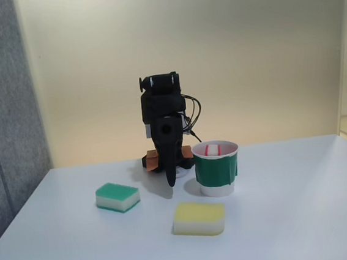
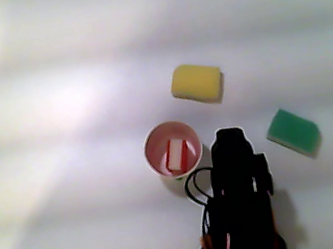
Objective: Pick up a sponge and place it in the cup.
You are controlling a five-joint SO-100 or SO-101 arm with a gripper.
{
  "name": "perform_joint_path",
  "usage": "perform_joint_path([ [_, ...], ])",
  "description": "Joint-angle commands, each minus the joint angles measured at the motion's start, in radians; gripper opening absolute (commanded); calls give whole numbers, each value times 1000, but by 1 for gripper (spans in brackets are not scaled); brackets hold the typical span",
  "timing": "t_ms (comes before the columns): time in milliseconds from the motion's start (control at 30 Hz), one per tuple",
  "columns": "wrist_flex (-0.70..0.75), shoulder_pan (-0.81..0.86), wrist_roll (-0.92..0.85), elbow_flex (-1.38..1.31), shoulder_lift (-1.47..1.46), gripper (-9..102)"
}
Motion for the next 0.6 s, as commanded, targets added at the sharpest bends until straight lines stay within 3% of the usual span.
perform_joint_path([
  [0, 109, 20, -15, -3, -2, 0],
  [567, 110, -3, -15, -5, -2, 0],
])
